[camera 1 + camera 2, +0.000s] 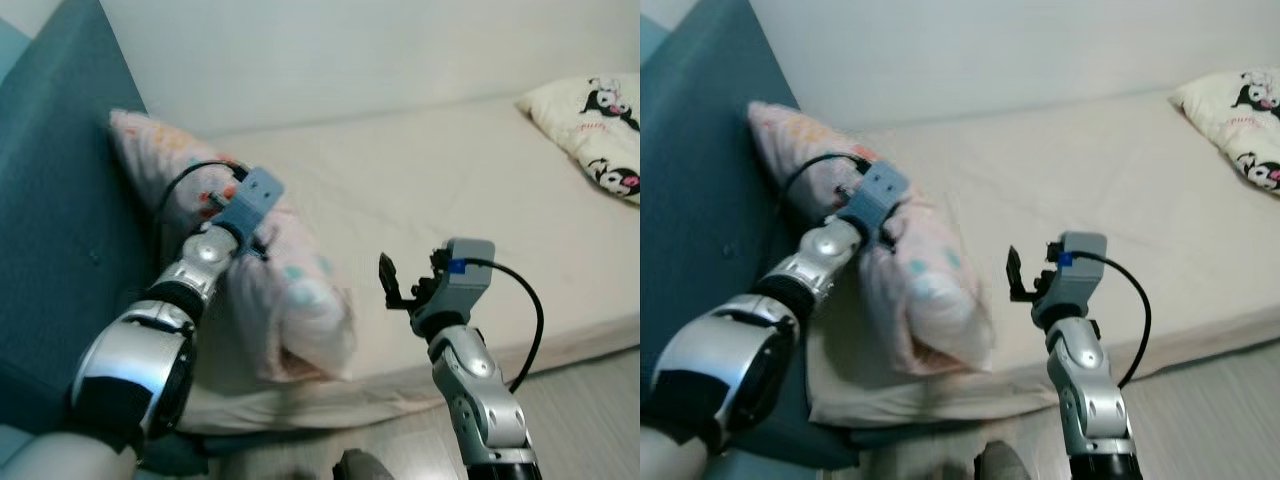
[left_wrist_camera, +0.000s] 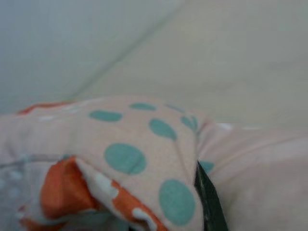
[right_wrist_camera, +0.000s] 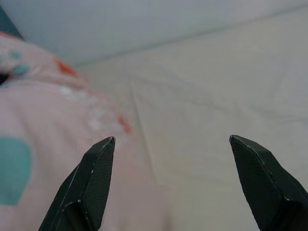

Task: Clean up the room

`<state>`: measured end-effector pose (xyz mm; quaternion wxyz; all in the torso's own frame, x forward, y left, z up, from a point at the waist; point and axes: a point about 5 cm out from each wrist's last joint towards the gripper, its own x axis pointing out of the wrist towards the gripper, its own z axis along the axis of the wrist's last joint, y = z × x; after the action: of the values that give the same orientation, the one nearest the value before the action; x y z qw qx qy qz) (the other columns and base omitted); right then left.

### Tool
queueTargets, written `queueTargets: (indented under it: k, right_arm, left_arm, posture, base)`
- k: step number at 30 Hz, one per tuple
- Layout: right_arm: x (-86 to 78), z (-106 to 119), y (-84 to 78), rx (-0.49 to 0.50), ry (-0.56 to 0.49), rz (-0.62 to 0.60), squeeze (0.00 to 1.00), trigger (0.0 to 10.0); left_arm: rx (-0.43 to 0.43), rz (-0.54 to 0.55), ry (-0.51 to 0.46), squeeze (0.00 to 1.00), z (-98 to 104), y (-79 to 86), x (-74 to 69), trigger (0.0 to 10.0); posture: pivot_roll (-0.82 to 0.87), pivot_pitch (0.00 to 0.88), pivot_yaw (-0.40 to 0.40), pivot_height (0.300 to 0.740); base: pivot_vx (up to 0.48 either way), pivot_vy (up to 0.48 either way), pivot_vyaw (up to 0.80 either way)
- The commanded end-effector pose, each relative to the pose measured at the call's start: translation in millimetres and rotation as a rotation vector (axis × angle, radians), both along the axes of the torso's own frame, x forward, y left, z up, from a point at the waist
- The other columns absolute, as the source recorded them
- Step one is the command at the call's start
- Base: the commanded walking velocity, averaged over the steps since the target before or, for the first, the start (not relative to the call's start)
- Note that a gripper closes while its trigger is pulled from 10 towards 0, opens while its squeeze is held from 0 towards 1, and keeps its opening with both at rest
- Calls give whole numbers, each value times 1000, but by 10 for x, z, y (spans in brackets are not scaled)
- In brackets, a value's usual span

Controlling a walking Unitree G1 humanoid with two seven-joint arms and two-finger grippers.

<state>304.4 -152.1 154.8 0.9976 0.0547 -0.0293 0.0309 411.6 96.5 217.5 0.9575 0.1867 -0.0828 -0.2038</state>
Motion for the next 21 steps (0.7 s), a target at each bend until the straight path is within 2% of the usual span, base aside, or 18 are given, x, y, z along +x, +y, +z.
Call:
queueTargets:
  k: [1,2,3,4,6,7,9,11,15,17,19,21]
  right_arm:
    - [-16,-53,-24,-6,27,-13,0,10000]
    - [-16,-53,-24,-6,27,-13,0,10000]
    - [-8,-45,-26,-6,25,-12,0,10000]
    - [-8,-45,-26,-6,25,-12,0,10000]
    - [-3,-44,-26,-7,24,-12,0,10000]
    - [-3,-44,-26,-7,24,-12,0,10000]
    - [3,-39,-17,-6,22,-10,0,10000]
    - [6,-39,-12,-6,22,-9,0,10000]
    - [9,-38,-4,-7,21,-8,0,10000]
    - [8,-38,-1,-9,19,-8,0,10000]
    - [0,-37,1,-12,14,-5,0,10000]
    - [-4,-35,3,-14,11,-4,0,10000]
  left_arm:
    - [-67,-52,-129,0,322,-64,5,10000]
    - [-67,-52,-129,0,322,-64,5,10000]
    - [-203,-144,-163,0,540,-183,-11,10000]
    - [-203,-144,-163,0,540,-183,-11,10000]
    - [-312,-214,-192,0,714,-253,-31,10000]
    - [-312,-214,-192,0,714,-253,-31,10000]
    - [-385,-265,-216,0,841,-319,-52,10000]
    - [-395,-278,-223,0,867,-353,-61,10000]
    - [-361,-243,-238,0,859,-406,-65,10000]
    - [-311,-189,-259,0,842,-434,-62,10000]
    - [-288,-123,-273,0,872,-437,-45,10000]
    - [-284,-105,-277,0,890,-436,-40,10000]
  posture:
    - [-428,184,67,620]
    - [-428,184,67,620]
    - [-424,177,65,610]
    - [-424,177,65,610]
    - [-421,173,66,600]
    - [-421,173,66,600]
    - [-420,171,67,590]
    - [-420,169,68,585]
    - [-422,168,69,575]
    - [-423,169,70,565]
    - [-423,171,71,555]
    - [-423,171,71,555]
  base:
    - [0,0,0]
    - [0,0,0]
    - [0,0,0]
    - [0,0,0]
    - [0,0,0]
    - [0,0,0]
    - [0,0,0]
    - [0,0,0]
    - [0,0,0]
    - [0,0,0]
    - [0,0,0]
    - [0,0,0]
